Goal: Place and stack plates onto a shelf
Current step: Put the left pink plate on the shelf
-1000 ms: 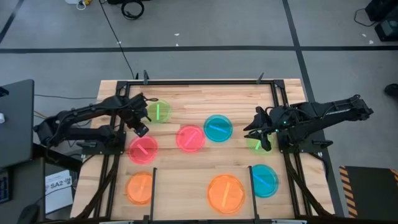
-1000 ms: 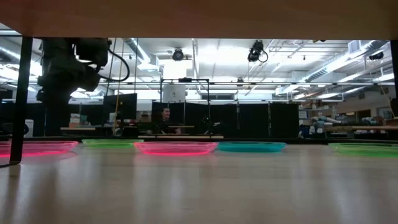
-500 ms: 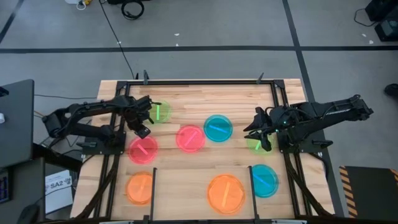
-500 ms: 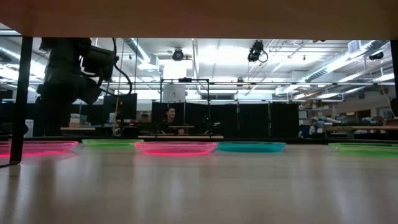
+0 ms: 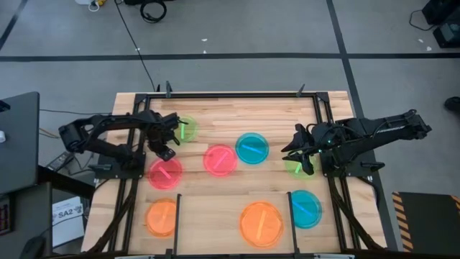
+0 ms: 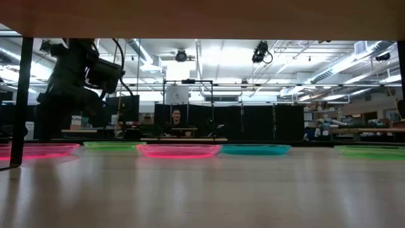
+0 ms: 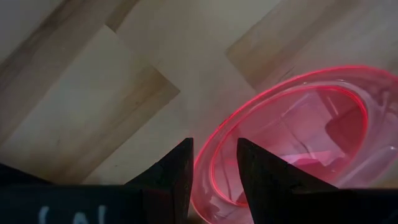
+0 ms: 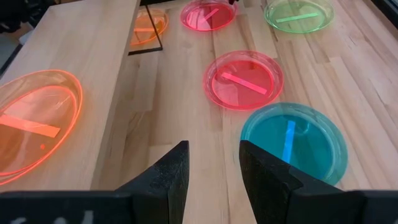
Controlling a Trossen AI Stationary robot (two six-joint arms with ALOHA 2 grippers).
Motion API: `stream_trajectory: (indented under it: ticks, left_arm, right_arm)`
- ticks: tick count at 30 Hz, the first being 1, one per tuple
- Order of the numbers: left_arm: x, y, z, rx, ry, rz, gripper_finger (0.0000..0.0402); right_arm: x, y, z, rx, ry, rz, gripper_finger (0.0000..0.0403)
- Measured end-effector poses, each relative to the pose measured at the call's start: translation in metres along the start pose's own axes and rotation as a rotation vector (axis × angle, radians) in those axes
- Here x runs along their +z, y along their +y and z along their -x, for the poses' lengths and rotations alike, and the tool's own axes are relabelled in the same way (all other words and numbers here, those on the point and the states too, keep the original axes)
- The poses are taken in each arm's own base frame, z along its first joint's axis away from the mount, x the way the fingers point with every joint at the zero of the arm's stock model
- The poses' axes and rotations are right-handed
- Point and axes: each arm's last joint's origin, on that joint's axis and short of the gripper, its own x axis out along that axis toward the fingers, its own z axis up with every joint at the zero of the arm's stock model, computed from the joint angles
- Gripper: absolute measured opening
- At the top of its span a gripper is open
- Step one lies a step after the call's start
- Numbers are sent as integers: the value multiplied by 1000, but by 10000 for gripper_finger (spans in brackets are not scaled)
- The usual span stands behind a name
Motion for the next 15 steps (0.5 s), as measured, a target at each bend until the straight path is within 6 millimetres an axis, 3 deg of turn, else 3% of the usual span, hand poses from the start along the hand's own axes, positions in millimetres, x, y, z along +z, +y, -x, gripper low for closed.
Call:
stream_trajectory:
  ticks: [15]
  left_arm:
    - [6, 2, -14, 22, 88, 19, 130]
  right_arm:
    - [0, 0, 0, 0, 0, 0, 148]
